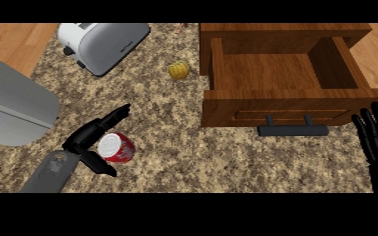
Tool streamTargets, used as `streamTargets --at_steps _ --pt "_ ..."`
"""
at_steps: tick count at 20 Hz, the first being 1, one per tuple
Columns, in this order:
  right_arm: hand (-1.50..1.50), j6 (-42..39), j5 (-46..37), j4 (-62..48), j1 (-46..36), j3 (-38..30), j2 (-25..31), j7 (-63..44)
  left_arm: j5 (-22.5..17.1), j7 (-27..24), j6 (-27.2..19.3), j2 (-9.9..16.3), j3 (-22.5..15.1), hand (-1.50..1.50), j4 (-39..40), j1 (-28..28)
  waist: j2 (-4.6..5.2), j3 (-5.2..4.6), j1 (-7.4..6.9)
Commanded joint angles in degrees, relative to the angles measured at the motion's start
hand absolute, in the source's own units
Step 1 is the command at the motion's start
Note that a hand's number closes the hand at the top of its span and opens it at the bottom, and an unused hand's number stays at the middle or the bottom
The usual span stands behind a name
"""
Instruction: Pick up the can, place it into the drawer and close the drawer
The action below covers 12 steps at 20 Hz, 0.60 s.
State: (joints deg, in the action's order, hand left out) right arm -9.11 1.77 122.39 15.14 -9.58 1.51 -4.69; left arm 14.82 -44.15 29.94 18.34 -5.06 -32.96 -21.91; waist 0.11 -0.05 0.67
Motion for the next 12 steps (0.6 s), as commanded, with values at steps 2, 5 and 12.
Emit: streamTargets --at_steps 2,5,12 --pt "-1.5 -1.55 4.77 0.78 -0.96 -4.28 2.35 -1.42 -0.52 -3.04 6.44 -1.01 -0.54 -1.5 1.75 -1.93 -0.06 0.03 -0.01" --pt "-1.5 -0.21 1.49 -0.37 -1.64 -2.59 1.17 -0.76 -0.82 -4.11 6.06 -1.61 -2.41 -1.5 -3.72 4.26 -0.23 0.07 -0.92" --pt "-1.5 -1.28 1.67 1.33 -0.34 -1.9 0.83 -1.69 0.15 -3.48 4.73 -4.47 -3.14 -1.5 1.19 -2.13 -0.06 0.02 -0.21"
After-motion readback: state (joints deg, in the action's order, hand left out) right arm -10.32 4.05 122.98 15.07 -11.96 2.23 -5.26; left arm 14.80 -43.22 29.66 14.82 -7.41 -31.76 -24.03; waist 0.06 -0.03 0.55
